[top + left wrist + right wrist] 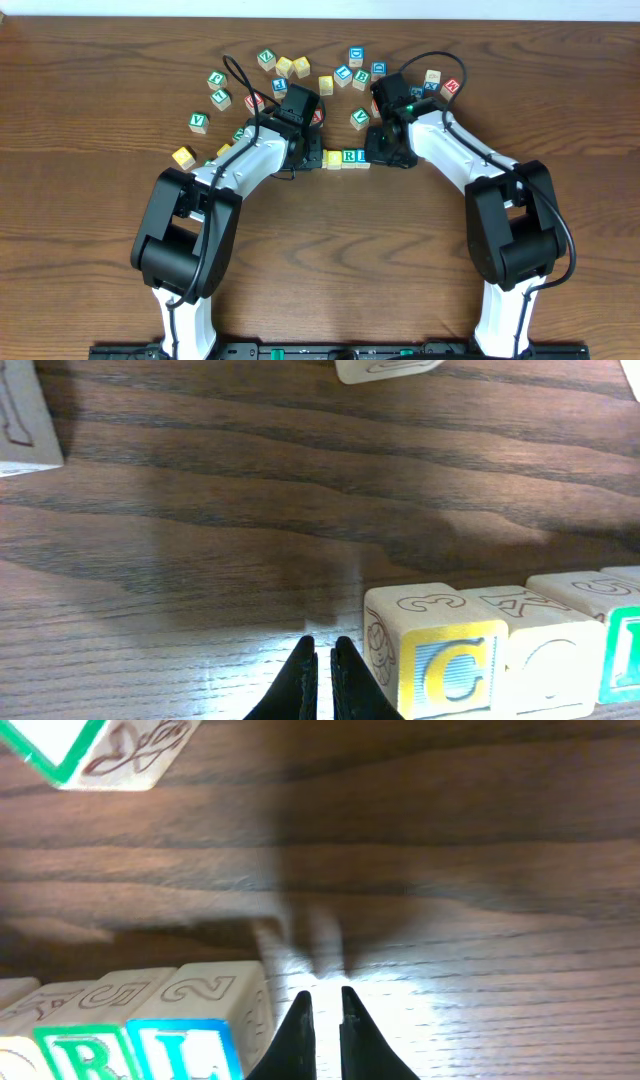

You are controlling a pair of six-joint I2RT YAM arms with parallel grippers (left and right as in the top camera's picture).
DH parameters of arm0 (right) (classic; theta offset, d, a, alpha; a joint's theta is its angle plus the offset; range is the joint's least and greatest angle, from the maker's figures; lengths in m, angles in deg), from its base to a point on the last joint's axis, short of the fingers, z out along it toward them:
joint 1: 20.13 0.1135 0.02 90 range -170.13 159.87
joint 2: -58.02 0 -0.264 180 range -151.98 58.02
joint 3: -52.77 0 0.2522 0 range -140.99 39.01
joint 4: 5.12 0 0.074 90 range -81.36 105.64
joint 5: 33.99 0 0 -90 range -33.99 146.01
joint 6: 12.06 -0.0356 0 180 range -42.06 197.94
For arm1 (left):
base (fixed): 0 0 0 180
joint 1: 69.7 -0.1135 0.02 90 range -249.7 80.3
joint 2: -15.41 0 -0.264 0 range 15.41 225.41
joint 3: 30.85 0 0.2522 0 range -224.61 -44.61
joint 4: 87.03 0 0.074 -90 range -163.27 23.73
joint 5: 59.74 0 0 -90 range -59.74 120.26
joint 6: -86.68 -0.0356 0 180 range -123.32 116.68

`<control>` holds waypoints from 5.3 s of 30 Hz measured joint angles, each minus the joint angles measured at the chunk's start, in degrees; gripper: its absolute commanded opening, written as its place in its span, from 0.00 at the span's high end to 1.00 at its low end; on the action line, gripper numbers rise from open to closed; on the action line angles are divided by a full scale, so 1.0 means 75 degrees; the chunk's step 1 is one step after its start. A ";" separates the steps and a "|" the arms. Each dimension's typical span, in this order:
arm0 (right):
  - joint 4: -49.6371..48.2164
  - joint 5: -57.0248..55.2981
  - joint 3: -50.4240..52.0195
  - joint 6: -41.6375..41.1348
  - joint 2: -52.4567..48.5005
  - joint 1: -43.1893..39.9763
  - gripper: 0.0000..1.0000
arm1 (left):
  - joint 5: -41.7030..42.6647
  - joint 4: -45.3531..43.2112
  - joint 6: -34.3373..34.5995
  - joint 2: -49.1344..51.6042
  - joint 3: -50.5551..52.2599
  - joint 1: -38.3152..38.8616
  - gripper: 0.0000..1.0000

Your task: Spell out CORL

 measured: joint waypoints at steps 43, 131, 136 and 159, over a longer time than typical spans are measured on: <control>-0.0758 0.0472 -0.0157 0.0737 0.2407 0.0026 0.82 | -0.0431 0.3442 -0.1326 -0.3602 -0.2066 -0.2926 0.92; -0.2844 -0.0172 -0.0157 0.0108 -0.0490 0.1679 0.99 | -0.0431 0.3462 -0.1326 -0.3602 -0.2057 -0.2926 0.92; -0.2801 -0.0172 -0.0157 0.0079 -0.0490 0.1679 0.99 | -0.0431 0.3462 -0.1326 -0.3602 -0.2057 -0.2926 0.92; -0.2687 -0.0172 -0.0157 0.0055 -0.0490 0.1679 0.99 | -0.0431 0.3462 -0.1326 -0.3602 -0.2057 -0.2926 0.93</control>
